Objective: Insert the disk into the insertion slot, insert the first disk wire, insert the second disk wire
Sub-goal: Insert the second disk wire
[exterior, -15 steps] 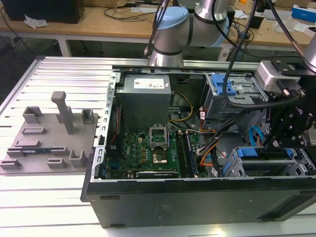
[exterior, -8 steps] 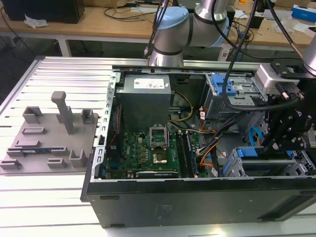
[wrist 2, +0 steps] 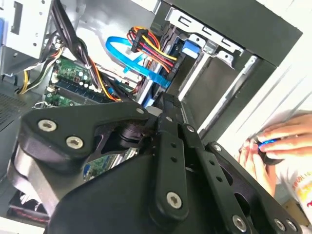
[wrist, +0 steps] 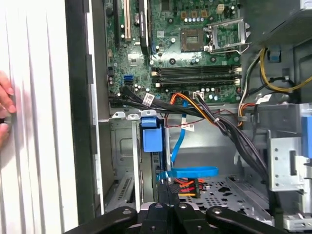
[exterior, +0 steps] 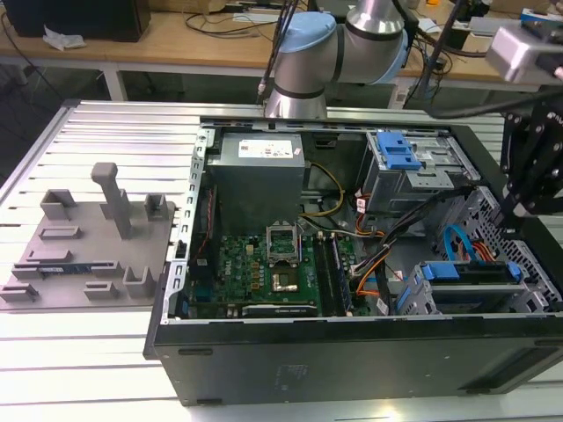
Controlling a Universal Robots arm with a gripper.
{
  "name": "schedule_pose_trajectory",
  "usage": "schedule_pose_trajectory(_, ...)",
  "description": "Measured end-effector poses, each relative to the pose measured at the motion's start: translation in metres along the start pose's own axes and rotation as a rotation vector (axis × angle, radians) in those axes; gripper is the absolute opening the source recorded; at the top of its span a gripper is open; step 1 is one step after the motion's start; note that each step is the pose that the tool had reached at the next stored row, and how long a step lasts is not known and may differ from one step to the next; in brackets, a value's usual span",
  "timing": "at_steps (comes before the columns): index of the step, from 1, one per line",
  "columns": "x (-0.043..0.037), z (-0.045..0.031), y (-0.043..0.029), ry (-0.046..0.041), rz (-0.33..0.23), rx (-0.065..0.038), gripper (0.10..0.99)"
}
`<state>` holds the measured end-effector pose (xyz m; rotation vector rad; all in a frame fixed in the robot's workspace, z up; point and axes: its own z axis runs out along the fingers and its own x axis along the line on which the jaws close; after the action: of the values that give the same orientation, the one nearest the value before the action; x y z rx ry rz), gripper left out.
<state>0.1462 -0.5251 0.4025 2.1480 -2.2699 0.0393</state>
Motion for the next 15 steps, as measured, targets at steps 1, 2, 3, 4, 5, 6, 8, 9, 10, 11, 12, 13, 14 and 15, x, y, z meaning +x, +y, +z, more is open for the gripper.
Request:
schedule_pose_trajectory(1, -0.0002, 0.0, 0.0, 0.0003, 0.0, 0.0, 0.106)
schedule_pose_trajectory(2, -0.0002, 0.0, 0.0, 0.0005, 0.0, 0.0, 0.106)
schedule_pose_trajectory(3, -0.0002, 0.0, 0.0, 0.0006, 0.0, 0.0, 0.106)
schedule_pose_trajectory(4, -0.0002, -0.0001, 0.0, 0.0009, 0.0, 0.0, 0.106)
schedule_pose_trajectory(5, -0.0003, -0.0001, 0.0, 0.0009, 0.0, 0.0, 0.106)
schedule_pose_trajectory(6, -0.0003, -0.0001, 0.0, 0.0008, 0.0, 0.0, 0.106)
schedule_pose_trajectory(8, -0.0005, -0.0001, 0.0, 0.0009, 0.0, 0.0, 0.106)
schedule_pose_trajectory(9, -0.0005, -0.0001, 0.0, 0.0008, 0.0, 0.0, 0.106)
schedule_pose_trajectory(10, -0.0005, -0.0001, 0.0, 0.0009, 0.0, 0.0, 0.106)
schedule_pose_trajectory(11, -0.0006, -0.0001, 0.0, 0.001, 0.0, 0.0, 0.106)
schedule_pose_trajectory(12, -0.0006, -0.0001, 0.0, 0.001, 0.0, 0.0, 0.106)
schedule_pose_trajectory(13, -0.0007, -0.0001, 0.0, 0.001, 0.0, 0.0, 0.106)
schedule_pose_trajectory(14, -0.0007, -0.0001, 0.0, 0.0011, 0.0, 0.0, 0.106)
schedule_pose_trajectory(15, -0.0008, -0.0001, 0.0001, 0.001, 0.0, 0.0, 0.106)
